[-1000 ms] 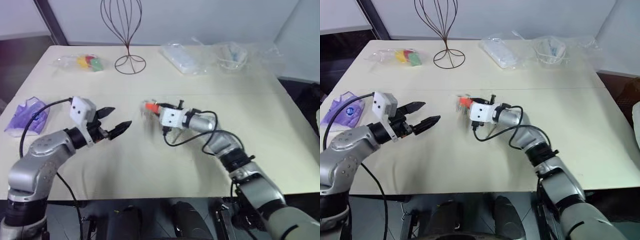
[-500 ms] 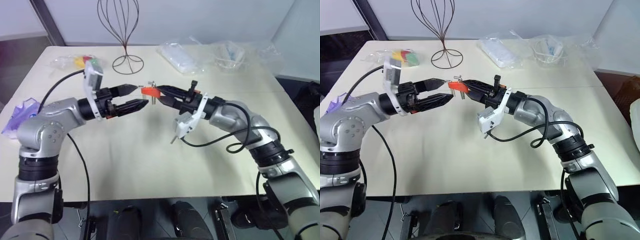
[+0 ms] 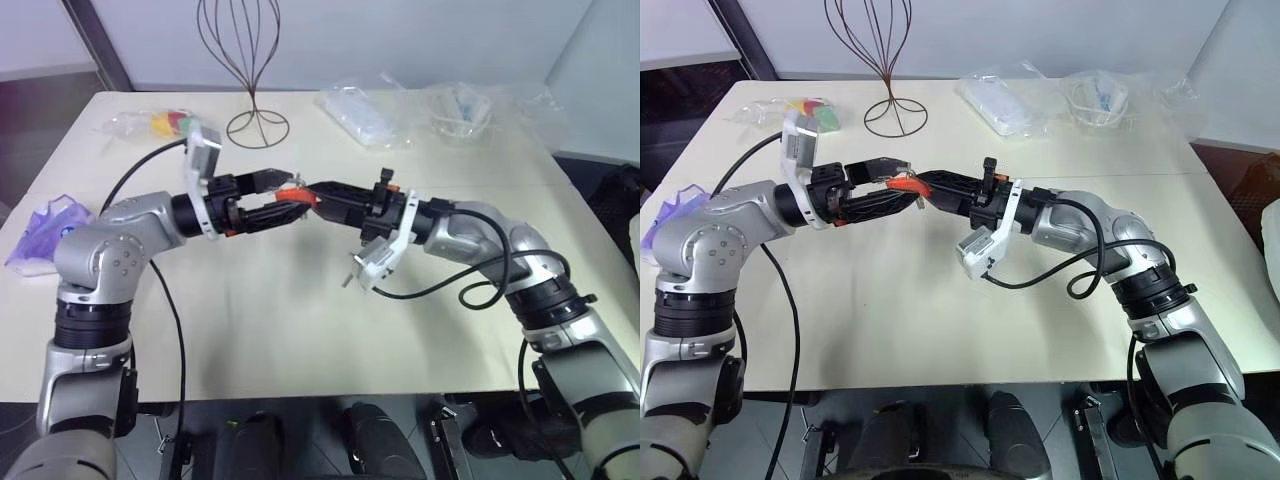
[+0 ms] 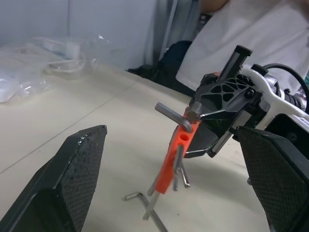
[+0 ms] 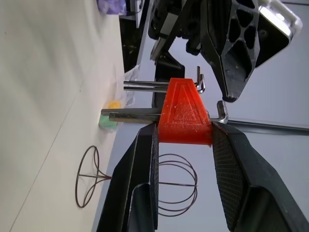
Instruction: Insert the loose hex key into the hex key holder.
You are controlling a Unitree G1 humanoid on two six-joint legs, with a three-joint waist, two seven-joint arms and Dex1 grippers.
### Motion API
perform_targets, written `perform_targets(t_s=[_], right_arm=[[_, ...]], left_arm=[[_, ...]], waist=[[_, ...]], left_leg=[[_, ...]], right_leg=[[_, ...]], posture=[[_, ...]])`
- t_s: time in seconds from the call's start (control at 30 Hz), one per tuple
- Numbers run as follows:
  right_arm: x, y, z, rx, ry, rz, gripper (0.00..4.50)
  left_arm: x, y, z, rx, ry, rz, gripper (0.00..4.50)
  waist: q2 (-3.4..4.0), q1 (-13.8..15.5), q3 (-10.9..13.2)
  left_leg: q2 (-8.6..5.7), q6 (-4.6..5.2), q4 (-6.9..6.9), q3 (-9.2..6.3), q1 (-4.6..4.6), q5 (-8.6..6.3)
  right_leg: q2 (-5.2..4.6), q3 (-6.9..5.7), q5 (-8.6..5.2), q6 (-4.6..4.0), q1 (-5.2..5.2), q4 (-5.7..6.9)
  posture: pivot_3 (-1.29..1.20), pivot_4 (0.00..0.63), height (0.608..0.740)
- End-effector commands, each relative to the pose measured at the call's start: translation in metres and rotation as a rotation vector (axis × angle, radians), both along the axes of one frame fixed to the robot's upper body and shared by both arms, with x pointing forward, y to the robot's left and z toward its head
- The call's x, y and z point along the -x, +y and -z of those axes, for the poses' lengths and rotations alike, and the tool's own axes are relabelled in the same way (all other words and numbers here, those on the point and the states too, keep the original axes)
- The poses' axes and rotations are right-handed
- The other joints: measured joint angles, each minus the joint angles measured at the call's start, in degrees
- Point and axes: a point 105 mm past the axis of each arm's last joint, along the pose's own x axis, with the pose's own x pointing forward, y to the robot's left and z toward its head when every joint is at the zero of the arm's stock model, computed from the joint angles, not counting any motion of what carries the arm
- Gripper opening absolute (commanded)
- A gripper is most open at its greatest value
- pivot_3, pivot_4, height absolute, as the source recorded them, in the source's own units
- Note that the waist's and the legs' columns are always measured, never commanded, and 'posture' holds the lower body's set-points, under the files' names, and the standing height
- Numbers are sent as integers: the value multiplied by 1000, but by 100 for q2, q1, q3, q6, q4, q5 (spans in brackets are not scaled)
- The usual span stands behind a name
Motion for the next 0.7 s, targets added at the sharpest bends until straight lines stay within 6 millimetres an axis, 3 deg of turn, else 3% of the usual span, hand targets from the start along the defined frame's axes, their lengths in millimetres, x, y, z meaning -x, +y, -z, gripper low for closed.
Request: perform_targets(t_s=[0.03, 0.1, 0.2, 0.43, 0.7], right_arm=[[4, -2, -17, -43, -38, -13, 969], [5, -2, -18, -48, -35, -16, 969], [6, -2, -19, -56, -32, -20, 969], [6, -2, -22, -60, -32, -17, 969], [6, -2, -17, -49, -11, -14, 969]], left_arm=[[2, -1, -8, -6, -47, 12, 4500], [2, -2, -6, -13, -48, 10, 4500], [1, -4, -4, -28, -47, 12, 3667], [-1, -5, -3, -32, -49, 10, 18], [-4, -6, -6, -25, -57, 2, 18]], waist=[[0, 1, 0], [0, 1, 0], [0, 1, 0], [0, 2, 0], [0, 1, 0]], left_leg=[[0, 0, 0, 0, 0, 0], [0, 0, 0, 0, 0, 0], [0, 0, 0, 0, 0, 0], [0, 0, 1, 0, 0, 0], [0, 0, 2, 0, 0, 0]], right_leg=[[0, 0, 0, 0, 0, 0], [0, 0, 0, 0, 0, 0], [0, 0, 0, 0, 0, 0], [0, 0, 0, 0, 0, 1], [0, 0, 0, 0, 0, 3]], posture=[[0, 150, 740], [0, 150, 740], [0, 150, 740], [0, 150, 740], [0, 150, 740]])
